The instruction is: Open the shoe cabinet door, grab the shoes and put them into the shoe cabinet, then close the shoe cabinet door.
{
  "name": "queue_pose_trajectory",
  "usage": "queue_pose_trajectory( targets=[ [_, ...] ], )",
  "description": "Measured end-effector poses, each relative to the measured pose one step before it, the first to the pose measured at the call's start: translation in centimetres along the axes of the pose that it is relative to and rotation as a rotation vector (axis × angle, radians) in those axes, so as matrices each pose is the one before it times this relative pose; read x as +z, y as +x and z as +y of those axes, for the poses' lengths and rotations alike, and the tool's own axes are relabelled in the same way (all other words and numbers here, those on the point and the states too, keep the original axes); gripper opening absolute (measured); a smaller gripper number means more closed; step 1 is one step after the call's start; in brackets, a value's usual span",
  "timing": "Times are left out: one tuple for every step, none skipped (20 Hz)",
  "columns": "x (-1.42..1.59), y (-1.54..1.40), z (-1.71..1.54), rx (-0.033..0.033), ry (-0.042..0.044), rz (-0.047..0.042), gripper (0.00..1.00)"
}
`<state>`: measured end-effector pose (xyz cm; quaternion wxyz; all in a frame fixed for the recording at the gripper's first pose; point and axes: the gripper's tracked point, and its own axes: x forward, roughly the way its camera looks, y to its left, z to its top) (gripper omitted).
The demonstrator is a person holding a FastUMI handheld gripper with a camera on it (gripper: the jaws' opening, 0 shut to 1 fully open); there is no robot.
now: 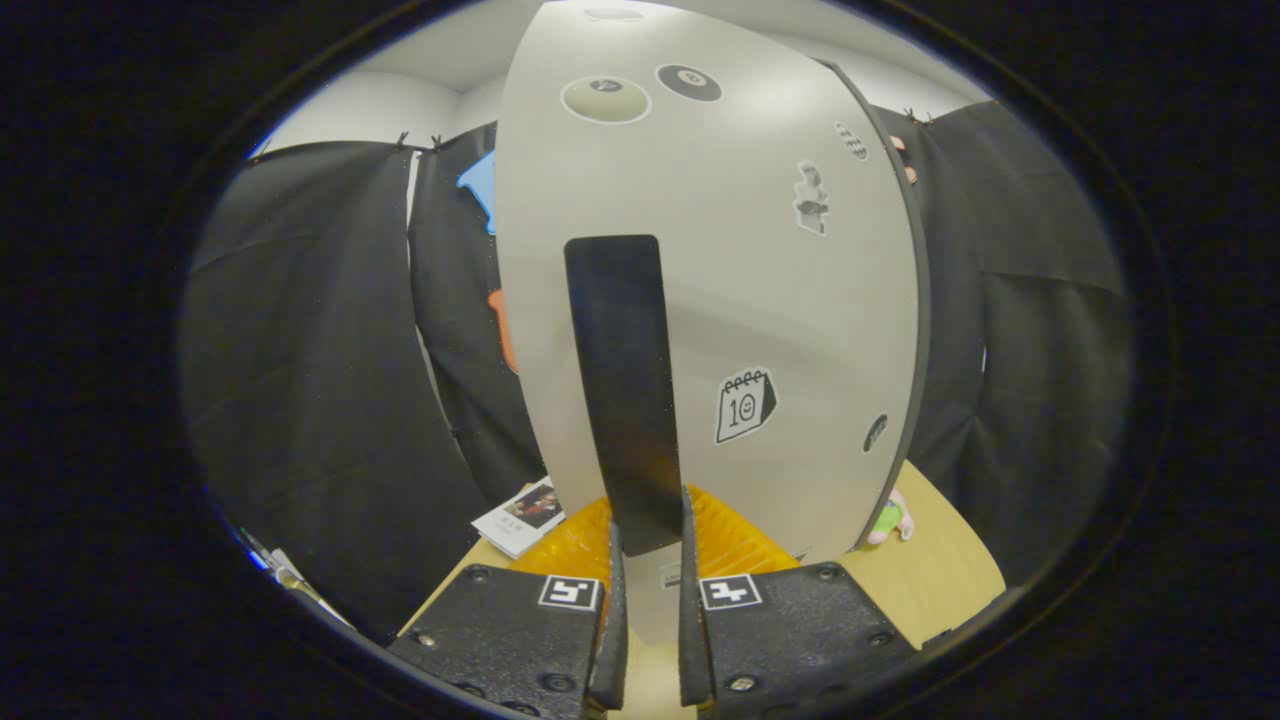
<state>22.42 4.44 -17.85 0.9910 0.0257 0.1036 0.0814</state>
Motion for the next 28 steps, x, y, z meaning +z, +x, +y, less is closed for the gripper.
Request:
queue_pose_trajectory(
  targets=[
    [-0.068,-0.405,-0.208,-0.00059,0.00372,0.00042,0.23],
    [-0.088,-0.094,-0.122,-0.00099,0.01041,0.00120,0.23],
    [-0.031,-0.213,-0.289,-0.00040,-0.00039,-0.00126,0.23],
    [-0.094,-0.280,-0.299,-0.00130,-0.00055,-0.00183,0.23],
    [0.000,-0.252,-0.265,-0.00336,0.01139,-0.00513,0.23],
    [-0.047,-0.393,-0.235,-0.00128,-0.00842,0.00014,0.23],
    [-0.070,-0.305,-0.281,-0.00292,0.00055,0.00435,0.23],
    [-0.094,-0.391,-0.265,-0.00357,-0.00150,0.00008,0.23],
    [-0.016,-0.269,-0.319,-0.00189,-0.00129,0.00111,0.23],
    [-0.131,-0.248,-0.241,-0.00384,0.00248,0.00198,0.23],
    [0.014,-0.378,-0.433,-0.00818,-0.00758,0.00036,0.23],
    [-0.130,-0.511,-0.477,-0.01550,-0.00705,0.00507,0.23],
    [0.107,-0.417,-0.714,-0.02085,-0.00419,-0.01441,0.23],
    [0.380,0.173,-0.707,-0.01427,-0.01422,-0.01021,0.19],
    [-0.150,-0.120,-0.477,-0.00733,-0.01637,0.01297,0.14],
    [-0.197,-0.336,-0.442,-0.00567,-0.00755,0.00190,0.11],
    [0.168,-0.353,-0.475,-0.00640,-0.01093,-0.00308,0.08],
    [-0.090,-0.245,-0.549,-0.00935,-0.00276,0.00555,0.07],
    [0.085,-0.194,-0.597,-0.01427,0.01026,-0.00261,0.06],
    [-0.007,-0.007,-0.403,-0.01512,0.00830,-0.00017,0.05],
    [0.063,-0.120,-0.723,-0.02059,0.01345,-0.00306,0.05],
    [0.048,-0.022,-0.564,-0.02573,0.00950,-0.00177,0.05],
    [0.154,0.062,-0.895,-0.03499,-0.00727,-0.00427,0.04],
    [0.127,0.212,-1.321,-0.03954,-0.01820,-0.00367,0.04],
    [0.110,0.295,-1.367,-0.03446,-0.01440,-0.00573,0.04],
    [0.148,0.532,-1.192,-0.02791,0.00152,-0.00316,0.04],
    [0.121,0.356,-0.968,-0.02014,0.00377,-0.00300,0.04],
    [-0.116,0.235,-0.154,0.01111,0.04348,0.00698,0.04]
  ],
)
